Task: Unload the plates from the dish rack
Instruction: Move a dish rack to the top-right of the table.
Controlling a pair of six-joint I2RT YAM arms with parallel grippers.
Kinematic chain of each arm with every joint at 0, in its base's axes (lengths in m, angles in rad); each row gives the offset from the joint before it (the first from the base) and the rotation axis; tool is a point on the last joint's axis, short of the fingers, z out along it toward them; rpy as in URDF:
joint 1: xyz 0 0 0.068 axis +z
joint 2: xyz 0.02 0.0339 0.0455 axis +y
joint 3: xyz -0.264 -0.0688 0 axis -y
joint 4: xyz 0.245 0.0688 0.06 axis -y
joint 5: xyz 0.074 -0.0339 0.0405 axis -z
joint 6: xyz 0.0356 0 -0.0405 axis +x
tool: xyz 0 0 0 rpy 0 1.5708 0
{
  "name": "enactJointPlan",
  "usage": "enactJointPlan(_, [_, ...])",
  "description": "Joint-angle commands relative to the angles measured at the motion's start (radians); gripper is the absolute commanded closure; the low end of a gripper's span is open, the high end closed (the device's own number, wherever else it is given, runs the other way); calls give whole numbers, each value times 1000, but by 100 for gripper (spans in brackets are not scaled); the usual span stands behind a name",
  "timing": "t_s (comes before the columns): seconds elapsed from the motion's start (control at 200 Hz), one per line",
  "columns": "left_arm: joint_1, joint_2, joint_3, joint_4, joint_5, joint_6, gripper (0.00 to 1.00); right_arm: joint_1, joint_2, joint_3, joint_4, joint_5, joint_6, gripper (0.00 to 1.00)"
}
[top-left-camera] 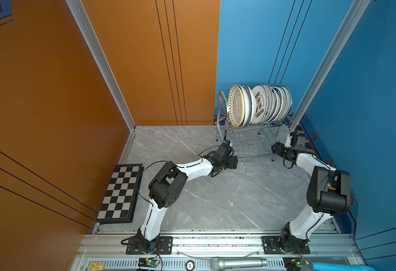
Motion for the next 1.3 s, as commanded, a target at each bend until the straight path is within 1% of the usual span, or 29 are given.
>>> enactJointPlan(0.0, [-46,50,40,2,97,-4,24,-16,-56,-22,10,-4,13,26])
enactJointPlan(0.16, [-57,69,62,3,80,-5,19,-38,-103,-50,1,-4,28,25])
enactJointPlan(0.29, [-63,90,91,2,92,-4,18,-52,-158,-83,0,31,33,24])
enactJointPlan(0.406, [-69,113,122,-1,103,-10,18,-70,-189,-97,-14,32,42,23])
enactJointPlan(0.646, [-77,134,150,-10,107,-5,16,-84,-212,-115,-21,38,54,23])
enactJointPlan(0.691, [-78,128,145,-15,101,-2,15,-83,-212,-117,-22,37,57,23])
enactJointPlan(0.796, [-76,107,122,-24,82,12,15,-82,-215,-119,-30,35,65,23])
enactJointPlan(0.806, [-76,104,119,-25,80,14,11,-82,-215,-119,-30,35,66,23])
enactJointPlan(0.831, [-76,99,113,-26,76,17,10,-82,-218,-119,-33,35,67,23])
enactJointPlan(0.966, [-73,62,67,-20,57,37,9,-79,-239,-127,-47,10,77,23])
enactJointPlan(1.041, [-72,38,40,-17,43,53,7,-68,-266,-139,-49,-11,88,22])
enactJointPlan(1.217, [-68,-12,-21,-12,22,69,2,-39,-336,-165,-70,-11,90,19])
enactJointPlan(1.292, [-68,-28,-44,-10,10,74,2,-30,-365,-178,-78,-14,91,18])
